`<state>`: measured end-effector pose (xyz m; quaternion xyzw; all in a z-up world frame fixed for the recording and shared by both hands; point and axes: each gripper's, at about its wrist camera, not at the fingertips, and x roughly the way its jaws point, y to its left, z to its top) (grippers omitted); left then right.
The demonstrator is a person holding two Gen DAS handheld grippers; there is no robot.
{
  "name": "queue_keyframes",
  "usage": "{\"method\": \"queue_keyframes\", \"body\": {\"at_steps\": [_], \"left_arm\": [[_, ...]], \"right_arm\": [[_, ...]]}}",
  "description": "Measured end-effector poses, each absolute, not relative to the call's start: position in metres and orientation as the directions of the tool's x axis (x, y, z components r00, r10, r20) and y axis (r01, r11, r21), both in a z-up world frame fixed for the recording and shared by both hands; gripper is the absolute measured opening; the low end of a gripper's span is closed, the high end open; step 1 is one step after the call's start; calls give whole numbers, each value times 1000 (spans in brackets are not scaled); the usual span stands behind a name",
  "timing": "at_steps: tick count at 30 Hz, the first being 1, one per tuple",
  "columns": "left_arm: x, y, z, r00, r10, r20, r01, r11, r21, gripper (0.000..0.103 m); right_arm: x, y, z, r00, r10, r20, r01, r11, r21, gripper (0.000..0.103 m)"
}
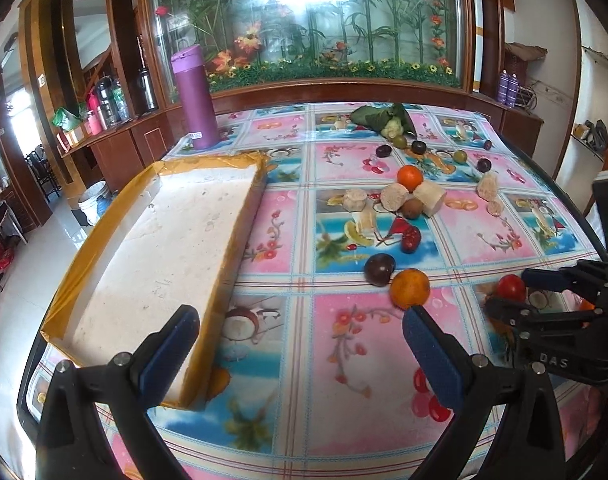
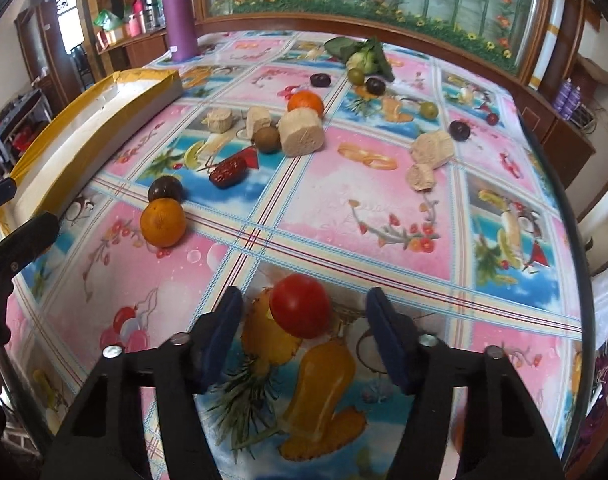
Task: Organize fruits
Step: 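Grasp the red tomato with the right gripper while the left grasps a mandarin orange, then carry the tomato and orange in both grippers over the white tray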
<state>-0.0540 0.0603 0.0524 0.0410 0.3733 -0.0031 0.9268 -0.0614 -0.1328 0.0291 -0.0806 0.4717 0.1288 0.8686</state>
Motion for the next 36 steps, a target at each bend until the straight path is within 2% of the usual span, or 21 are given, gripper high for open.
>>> {"method": "queue_keyframes", "body": {"at_steps": [3,5,15,19,21,22,24,26,30,36], "left_arm": [[-51,54,50,701,3,-713,60,996,64,103],[-47,48,47,679,-17,-734,77,996,49,103],[-12,21,30,564,-135,-815,99,991,-95,103],[-1,7,24,548,-137,-825,102,990,-97,87],[3,4,19,530,-150,-835,98,988,-115,72],[4,4,15,515,-160,-842,95,987,-129,60],[1,2,16,538,-159,-828,95,987,-128,53],[0,3,16,540,-159,-827,99,987,-125,35],[-3,12,16,530,-192,-826,91,981,-170,35],[-20,17,26,541,-203,-816,107,979,-173,35]], "right_arm": [[-59,-133,25,495,182,-850,-325,946,13,37],[-61,-134,27,500,189,-845,-335,942,12,30],[-68,-160,34,509,199,-837,-336,942,19,30],[-69,-171,34,509,200,-837,-334,942,22,30],[-70,-174,33,506,205,-838,-336,941,27,30],[-70,-176,33,505,207,-838,-338,941,28,30],[-70,-178,33,505,213,-836,-343,939,32,30],[-71,-179,33,506,218,-835,-348,937,34,30],[-72,-180,32,500,235,-833,-357,933,49,30],[-73,-176,36,503,256,-826,-374,926,60,30]]}}
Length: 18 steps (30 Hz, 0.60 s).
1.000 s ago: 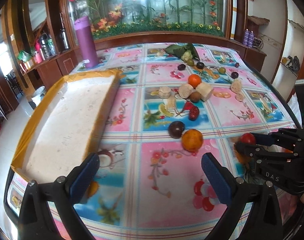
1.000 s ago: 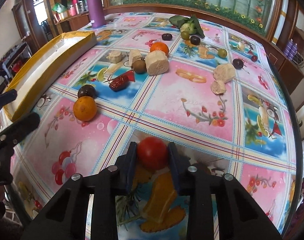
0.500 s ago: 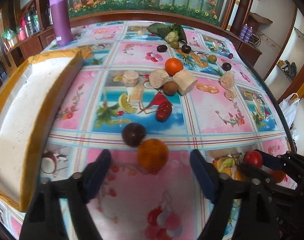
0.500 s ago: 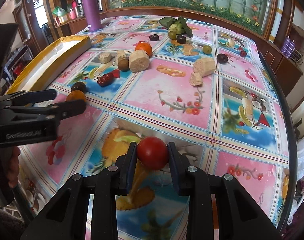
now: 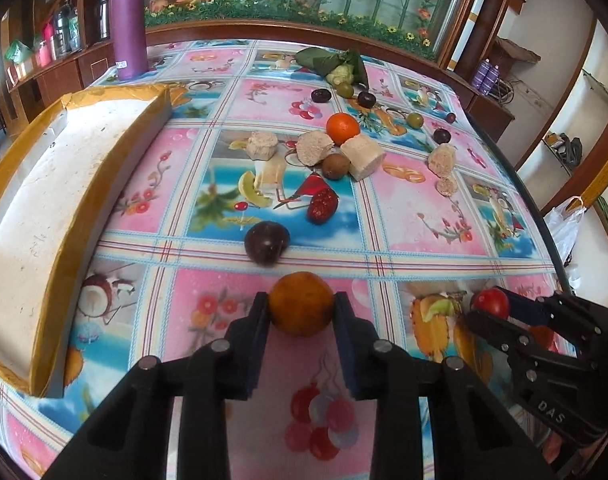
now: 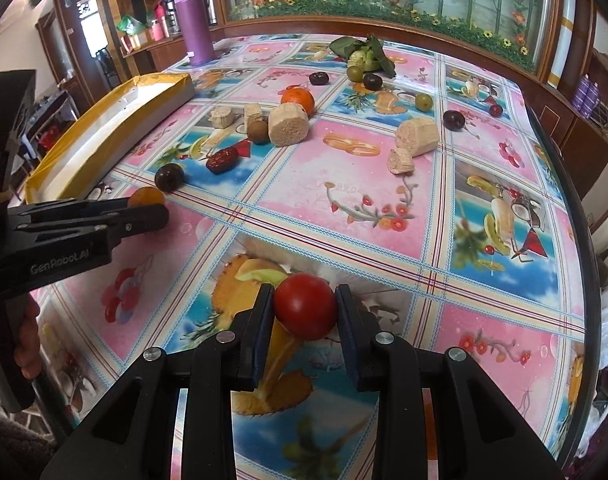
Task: Organize fruits
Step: 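Carry the tomato and orange in both grippers over the white tray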
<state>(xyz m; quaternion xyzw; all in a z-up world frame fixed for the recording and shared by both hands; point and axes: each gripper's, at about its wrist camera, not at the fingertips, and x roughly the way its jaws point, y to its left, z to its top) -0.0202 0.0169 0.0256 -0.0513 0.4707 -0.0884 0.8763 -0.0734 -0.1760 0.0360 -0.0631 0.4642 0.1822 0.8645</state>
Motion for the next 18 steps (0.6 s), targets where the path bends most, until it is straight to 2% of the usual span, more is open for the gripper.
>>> {"method": "queue_keyframes", "body": {"at_steps": [12,18], "left_arm": [[-42,44,54,596,-214,-774,119,977,-179,34],[-47,79,67,632,-195,-750,70,978,-195,34]], "right_arm": [[-72,-153,45,517,279,-809,-386,920,70,30],[-63,-112,58,516,314,-797,-449,892,61,30]]}}
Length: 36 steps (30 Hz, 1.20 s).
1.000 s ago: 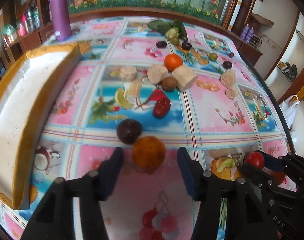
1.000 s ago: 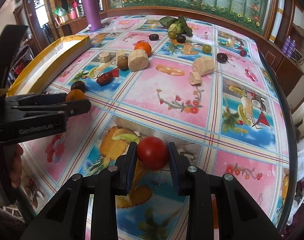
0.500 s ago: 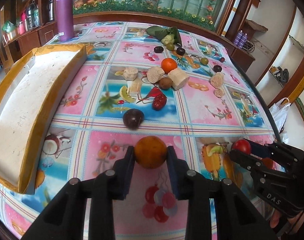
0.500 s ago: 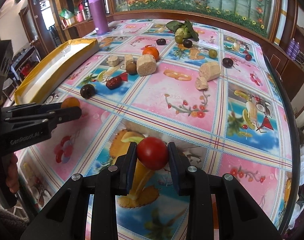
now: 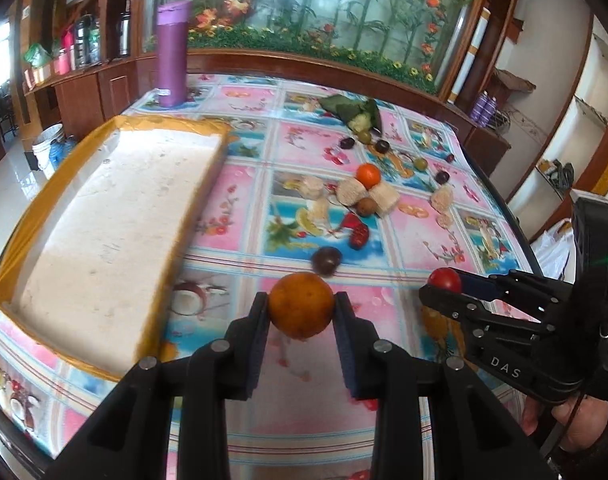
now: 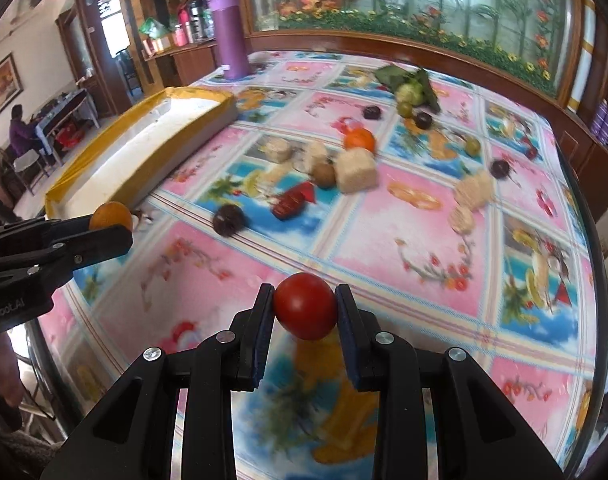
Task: Organize fruits
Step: 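Carry the tomato and orange in both grippers over the white tray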
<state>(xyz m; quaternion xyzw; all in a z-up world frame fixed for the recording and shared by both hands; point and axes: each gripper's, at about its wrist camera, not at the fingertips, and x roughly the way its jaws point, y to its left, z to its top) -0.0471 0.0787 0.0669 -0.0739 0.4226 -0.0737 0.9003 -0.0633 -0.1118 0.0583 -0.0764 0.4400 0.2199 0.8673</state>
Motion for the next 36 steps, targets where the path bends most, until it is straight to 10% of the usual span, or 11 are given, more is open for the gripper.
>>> {"method": "queue_keyframes", "body": {"at_steps": [36], "left_arm": [[-8,262,28,595,30,-803,-249,957,-148,35]], "right_arm": [[26,172,43,302,440,-846,-748,660,76,29]]}}
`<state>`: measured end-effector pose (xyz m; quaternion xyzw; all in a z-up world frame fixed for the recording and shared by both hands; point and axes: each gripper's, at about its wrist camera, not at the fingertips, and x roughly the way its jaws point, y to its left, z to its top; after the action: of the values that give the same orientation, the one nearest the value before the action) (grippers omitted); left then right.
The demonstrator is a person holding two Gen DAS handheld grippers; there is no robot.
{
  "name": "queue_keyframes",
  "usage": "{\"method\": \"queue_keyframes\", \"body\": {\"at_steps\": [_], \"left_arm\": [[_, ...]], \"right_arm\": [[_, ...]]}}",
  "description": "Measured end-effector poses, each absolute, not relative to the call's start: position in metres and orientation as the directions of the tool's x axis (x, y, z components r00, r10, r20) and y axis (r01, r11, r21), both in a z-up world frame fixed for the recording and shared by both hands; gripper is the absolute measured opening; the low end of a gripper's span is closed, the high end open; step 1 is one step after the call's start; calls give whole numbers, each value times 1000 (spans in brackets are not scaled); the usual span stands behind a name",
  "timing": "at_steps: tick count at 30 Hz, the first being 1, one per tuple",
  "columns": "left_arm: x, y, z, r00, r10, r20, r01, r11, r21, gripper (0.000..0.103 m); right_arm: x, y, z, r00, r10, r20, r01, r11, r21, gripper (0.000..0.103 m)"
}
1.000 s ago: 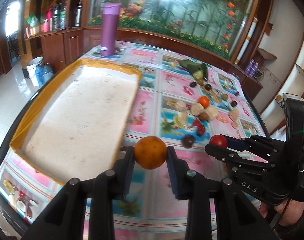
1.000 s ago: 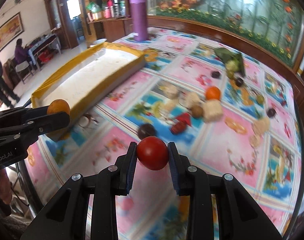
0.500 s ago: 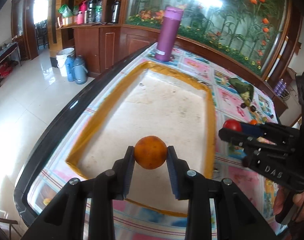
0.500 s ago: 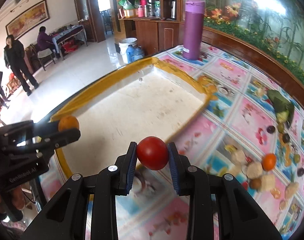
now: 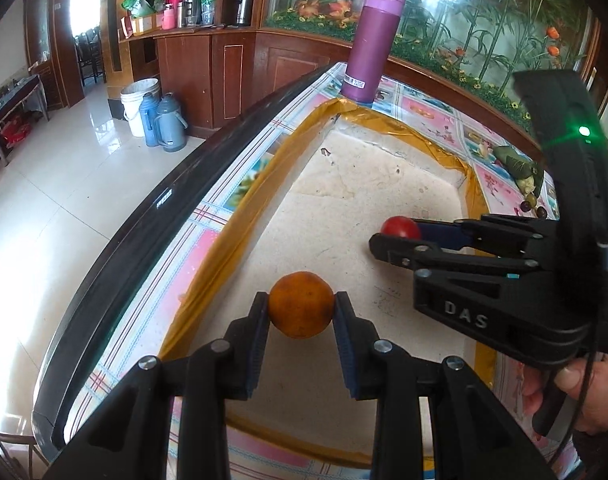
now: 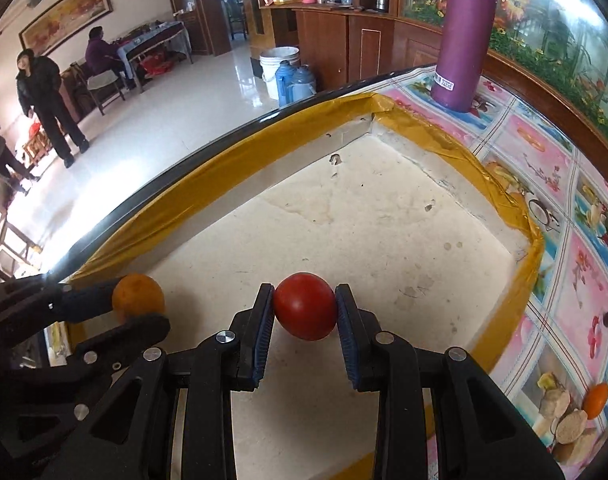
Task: Organize fruits
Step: 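Carry the tomato and orange in both grippers over the white tray, then open the right gripper to drop the tomato while the left drops the orange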
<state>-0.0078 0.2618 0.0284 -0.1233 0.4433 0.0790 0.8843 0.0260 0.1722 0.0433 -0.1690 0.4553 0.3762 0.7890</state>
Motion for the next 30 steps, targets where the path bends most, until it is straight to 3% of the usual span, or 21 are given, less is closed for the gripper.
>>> {"method": "queue_keyframes", "body": {"at_steps": [10,12,14,20,30], "left_arm": [[-9,256,21,576,92,-812,-229,972,-53,35],[-11,256,22,578,94,-811,-229,972,-51,39],[-14,255,24,580,99,-808,-234,971,-49,50],[-29,252,34,599,148,-787,-264,964,-20,62],[-63,246,52,634,187,-750,-328,944,-42,67]], "right_arm": [[25,175,33,300,422,-856,-742,666,68,32],[23,173,33,313,409,-857,-737,674,53,40],[23,169,35,319,410,-854,-734,677,51,40],[14,153,47,339,424,-840,-722,689,57,40],[-22,106,82,421,465,-779,-698,714,50,44]]}}
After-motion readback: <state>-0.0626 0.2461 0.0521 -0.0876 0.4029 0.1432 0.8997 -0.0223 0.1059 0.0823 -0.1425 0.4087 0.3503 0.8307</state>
